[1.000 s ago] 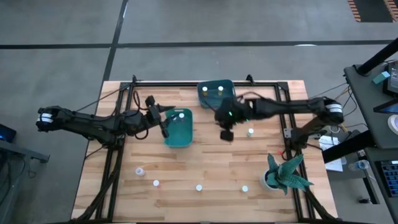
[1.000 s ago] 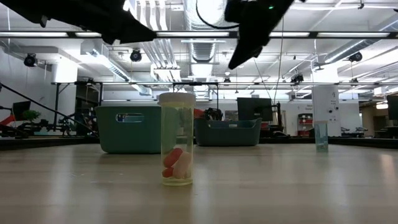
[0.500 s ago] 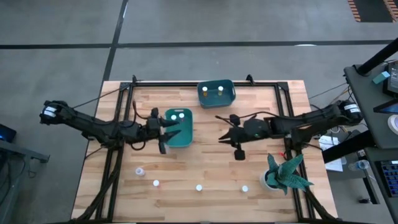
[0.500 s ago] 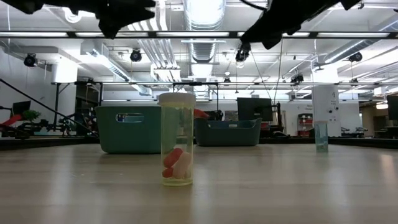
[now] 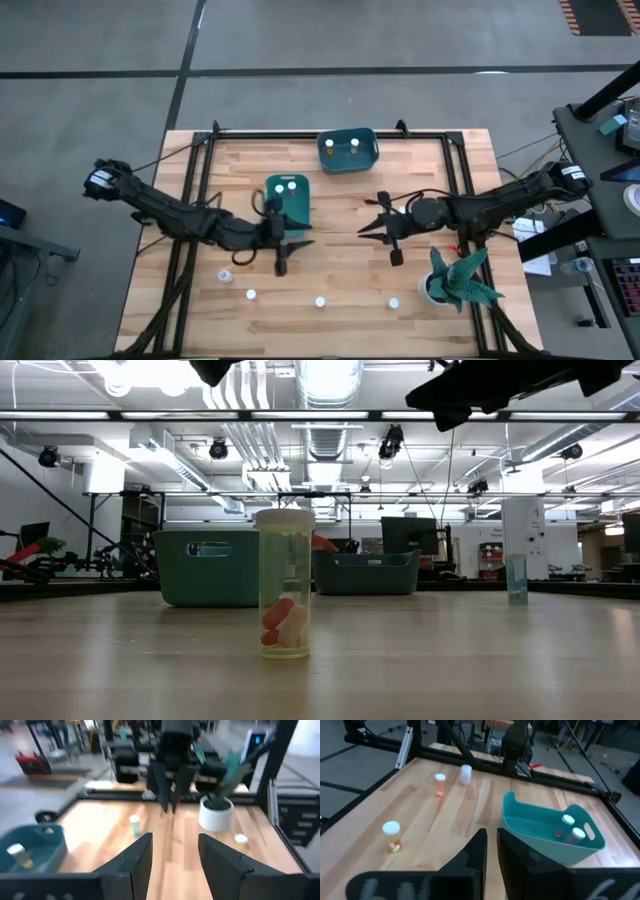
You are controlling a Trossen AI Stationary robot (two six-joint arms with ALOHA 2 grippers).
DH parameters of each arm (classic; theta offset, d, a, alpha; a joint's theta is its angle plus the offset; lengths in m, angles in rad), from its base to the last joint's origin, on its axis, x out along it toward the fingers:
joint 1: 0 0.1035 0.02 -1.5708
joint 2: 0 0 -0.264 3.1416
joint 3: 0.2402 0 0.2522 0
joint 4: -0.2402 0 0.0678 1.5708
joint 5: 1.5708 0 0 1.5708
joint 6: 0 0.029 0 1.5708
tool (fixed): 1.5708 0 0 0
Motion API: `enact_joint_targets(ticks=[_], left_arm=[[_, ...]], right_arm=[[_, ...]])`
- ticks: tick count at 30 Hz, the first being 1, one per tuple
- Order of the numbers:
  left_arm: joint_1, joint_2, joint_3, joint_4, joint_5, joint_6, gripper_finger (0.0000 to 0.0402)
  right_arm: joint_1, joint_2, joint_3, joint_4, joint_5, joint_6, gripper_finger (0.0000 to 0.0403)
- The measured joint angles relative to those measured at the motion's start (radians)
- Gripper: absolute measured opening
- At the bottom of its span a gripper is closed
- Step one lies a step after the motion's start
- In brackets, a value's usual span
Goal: Pick and place medicine bottles into bin by pill shape (circle, oval)
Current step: Put the yellow capsule pill bottle into the green bin
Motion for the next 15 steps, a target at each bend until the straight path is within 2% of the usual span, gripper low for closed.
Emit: enact_joint_targets(ticks=[9,15], left_arm=[[-0.044,0.179,0.264,-0.241,0.002,-0.032,0.0144],[-0.048,0.272,0.447,-0.428,0.007,-0.123,0.0144]], right_arm=[[0.006,-0.102,-0.136,0.153,-0.001,-0.076,0.0033],[0.006,-0.207,-0.210,0.201,-0.002,-0.132,0.0029]])
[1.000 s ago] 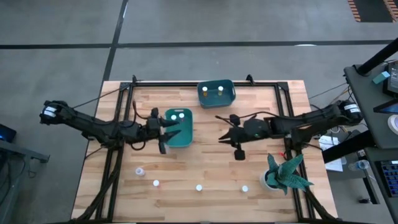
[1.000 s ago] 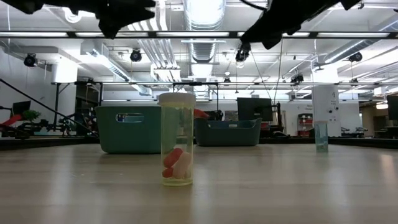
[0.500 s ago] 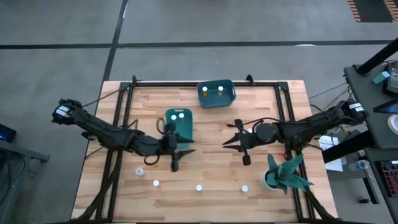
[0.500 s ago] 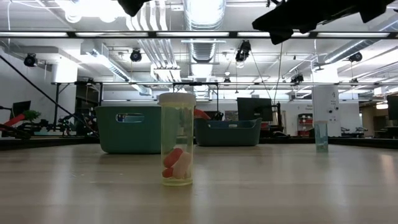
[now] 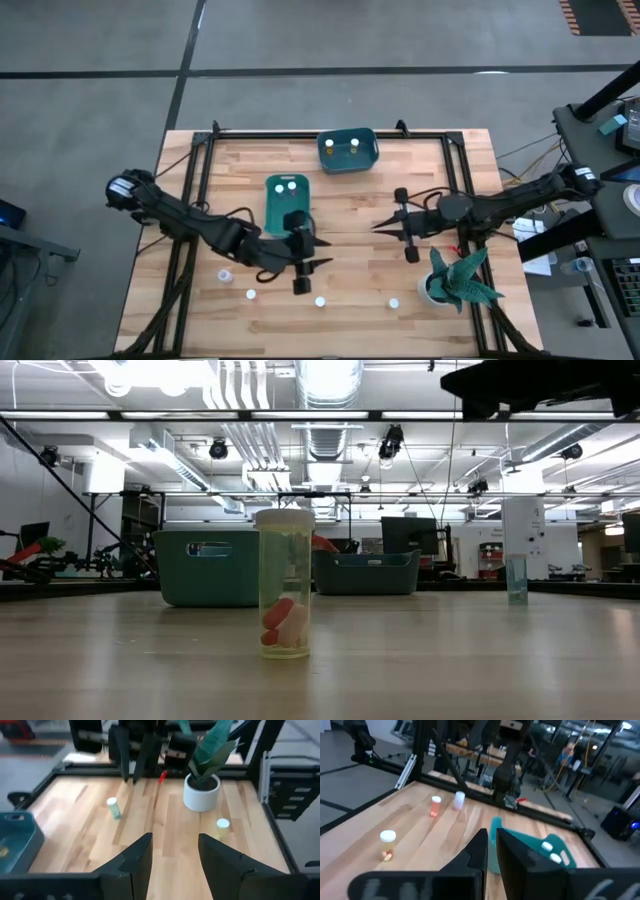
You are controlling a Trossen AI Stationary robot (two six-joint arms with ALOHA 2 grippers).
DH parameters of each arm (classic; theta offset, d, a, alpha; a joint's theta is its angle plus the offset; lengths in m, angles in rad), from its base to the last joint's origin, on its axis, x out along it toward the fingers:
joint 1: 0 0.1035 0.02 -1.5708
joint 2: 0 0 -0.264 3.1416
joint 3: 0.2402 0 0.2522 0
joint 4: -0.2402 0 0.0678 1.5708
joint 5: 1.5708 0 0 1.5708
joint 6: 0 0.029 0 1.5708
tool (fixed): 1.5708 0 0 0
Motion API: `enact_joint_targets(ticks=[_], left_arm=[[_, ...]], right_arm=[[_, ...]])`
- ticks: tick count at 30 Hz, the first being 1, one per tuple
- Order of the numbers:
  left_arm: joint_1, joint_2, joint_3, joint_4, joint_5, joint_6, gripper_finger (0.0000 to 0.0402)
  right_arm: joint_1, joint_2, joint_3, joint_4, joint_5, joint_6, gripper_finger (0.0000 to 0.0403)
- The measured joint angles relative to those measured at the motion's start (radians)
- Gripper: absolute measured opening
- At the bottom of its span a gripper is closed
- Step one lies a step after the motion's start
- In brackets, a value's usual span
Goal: Pick and place medicine bottles into bin by pill shape (circle, oval)
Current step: Put the yellow capsule pill bottle into the green bin
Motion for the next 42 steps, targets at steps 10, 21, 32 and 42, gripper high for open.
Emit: enact_joint_targets(ticks=[10,21,32,42], left_arm=[[0.001,0.166,0.345,-0.410,0.126,-0.160,0.0144],[-0.022,0.393,0.616,-0.745,0.289,-0.538,0.0144],[-0.070,0.558,0.700,-0.842,0.344,-0.502,0.0116],[-0.066,0.558,0.674,-0.914,0.316,-0.352,0.0112]], right_arm=[[0.000,-0.190,-0.093,0.002,0.000,-0.011,0.0009],[0.000,-0.294,-0.132,0.002,0.000,-0.022,0.0009],[0.000,-0.290,-0.133,0.040,0.000,-0.054,0.0009],[-0.001,-0.289,-0.133,0.050,0.000,-0.099,0.0009]])
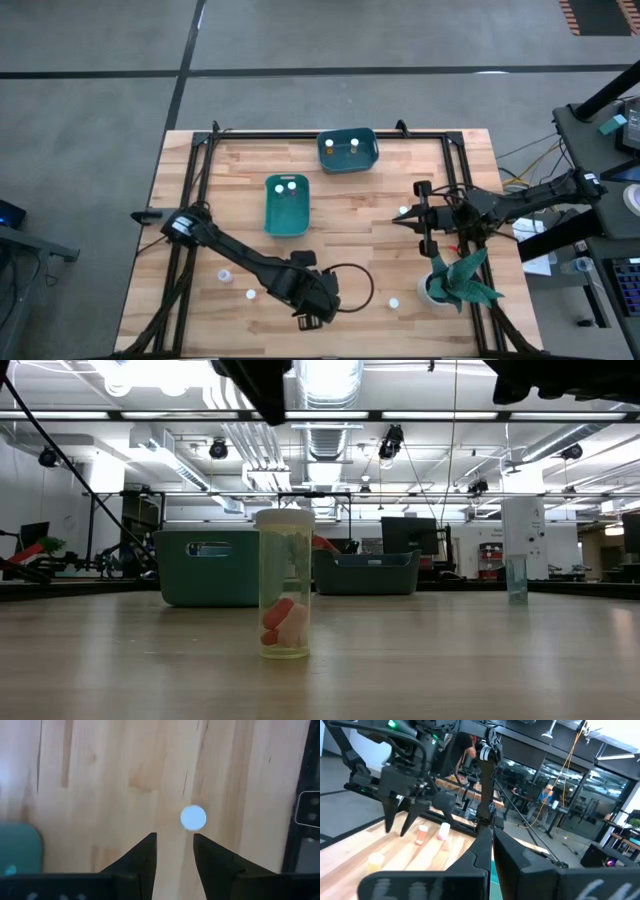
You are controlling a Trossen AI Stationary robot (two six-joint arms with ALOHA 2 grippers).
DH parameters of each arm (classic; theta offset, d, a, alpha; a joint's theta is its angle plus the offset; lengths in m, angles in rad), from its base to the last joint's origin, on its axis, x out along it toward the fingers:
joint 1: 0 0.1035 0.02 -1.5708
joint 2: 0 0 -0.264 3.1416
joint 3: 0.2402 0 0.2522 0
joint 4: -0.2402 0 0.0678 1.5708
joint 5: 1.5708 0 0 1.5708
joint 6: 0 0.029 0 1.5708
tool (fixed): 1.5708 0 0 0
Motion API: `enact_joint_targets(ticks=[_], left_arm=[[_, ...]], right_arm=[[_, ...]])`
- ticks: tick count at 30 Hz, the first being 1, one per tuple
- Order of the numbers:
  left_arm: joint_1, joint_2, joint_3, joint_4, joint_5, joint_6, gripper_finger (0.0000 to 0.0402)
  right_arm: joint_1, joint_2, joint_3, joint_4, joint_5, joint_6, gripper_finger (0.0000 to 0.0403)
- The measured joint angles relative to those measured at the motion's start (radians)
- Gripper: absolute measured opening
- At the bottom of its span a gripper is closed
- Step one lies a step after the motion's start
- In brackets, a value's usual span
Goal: Pick and place medicine bottles into bin by pill shape (circle, oval)
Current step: Put the yellow capsule pill bottle into the green bin
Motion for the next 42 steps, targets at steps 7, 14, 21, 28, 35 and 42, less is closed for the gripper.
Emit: enact_joint_targets(ticks=[7,14,21,28,35,42], left_arm=[[0.000,0.000,-0.029,0.107,-0.007,0.045,0.0114],[-0.045,0.049,-0.032,0.118,0.019,0.023,0.0184],[-0.050,0.074,-0.033,0.134,-0.031,0.008,0.0252],[-0.050,0.074,-0.050,0.143,-0.034,0.056,0.0258],[-0.048,0.074,-0.127,0.202,-0.036,0.054,0.0258],[-0.047,0.079,-0.171,0.278,-0.018,0.055,0.0258]], right_arm=[[0.000,0.001,0.000,0.004,0.001,-0.017,0.0009],[0.000,-0.004,0.003,0.003,0.001,-0.046,0.0009],[0.000,-0.007,0.003,0.004,0.001,-0.059,0.0009],[0.000,-0.007,0.005,0.004,0.001,-0.044,0.0009],[0.000,-0.007,0.005,-0.005,0.001,-0.013,0.0009],[0.000,-0.007,0.005,-0.010,0.001,-0.011,0.0009]])
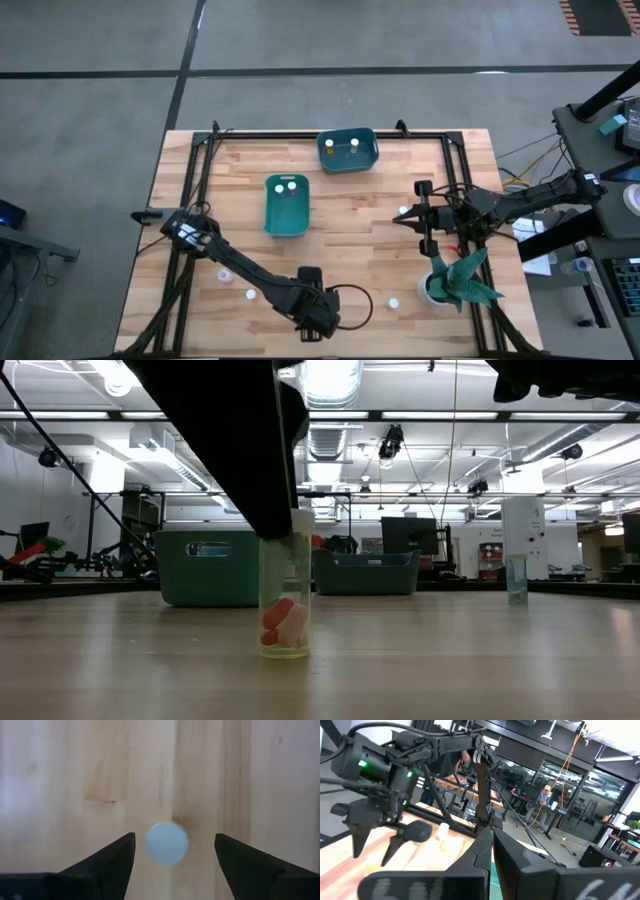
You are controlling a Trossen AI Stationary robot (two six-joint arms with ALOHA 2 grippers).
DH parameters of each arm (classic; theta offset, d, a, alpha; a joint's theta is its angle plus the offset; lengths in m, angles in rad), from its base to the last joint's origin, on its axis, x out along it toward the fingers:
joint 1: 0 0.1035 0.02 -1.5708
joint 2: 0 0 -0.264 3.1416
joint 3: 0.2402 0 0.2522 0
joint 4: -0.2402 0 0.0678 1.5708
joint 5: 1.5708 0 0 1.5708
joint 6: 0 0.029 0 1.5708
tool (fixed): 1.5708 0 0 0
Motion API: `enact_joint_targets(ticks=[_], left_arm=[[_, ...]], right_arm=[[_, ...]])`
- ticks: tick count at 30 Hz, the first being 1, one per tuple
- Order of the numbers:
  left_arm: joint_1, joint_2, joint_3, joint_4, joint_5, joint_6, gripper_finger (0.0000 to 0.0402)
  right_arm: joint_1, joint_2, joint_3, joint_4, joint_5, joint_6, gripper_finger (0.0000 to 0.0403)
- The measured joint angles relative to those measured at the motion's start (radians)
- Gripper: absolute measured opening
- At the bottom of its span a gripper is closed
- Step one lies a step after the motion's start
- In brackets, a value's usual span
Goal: Pick and place medicine bottles into bin by pill shape (circle, oval)
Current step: Put the yellow capsule pill bottle into the green bin
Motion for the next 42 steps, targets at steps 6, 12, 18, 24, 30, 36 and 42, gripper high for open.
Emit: enact_joint_targets(ticks=[6,12,18,24,30,36,42], left_arm=[[0.001,0.004,-0.003,0.021,0.002,0.000,0.0255],[0.002,0.004,-0.003,0.020,-0.009,0.000,0.0214],[0.004,0.004,-0.003,0.018,-0.016,0.000,0.0151],[0.004,0.004,-0.002,0.010,-0.016,0.000,0.0098],[0.004,0.004,0.014,-0.005,-0.016,0.000,0.0097],[0.016,-0.049,0.057,-0.111,-0.016,0.001,0.0099],[0.051,-0.159,0.050,-0.169,-0.044,0.009,0.0099]], right_arm=[[0.000,0.001,0.000,-0.002,0.000,-0.003,0.0009],[0.000,0.001,0.000,-0.002,0.000,-0.003,0.0009],[0.000,0.001,0.000,-0.003,0.000,-0.003,0.0009],[0.000,0.001,0.000,-0.008,0.000,-0.003,0.0009],[0.000,0.001,0.000,-0.009,0.000,-0.003,0.0009],[0.000,0.001,0.000,-0.010,0.000,-0.003,0.0009],[0.000,0.001,0.000,-0.010,0.009,-0.004,0.0009]])
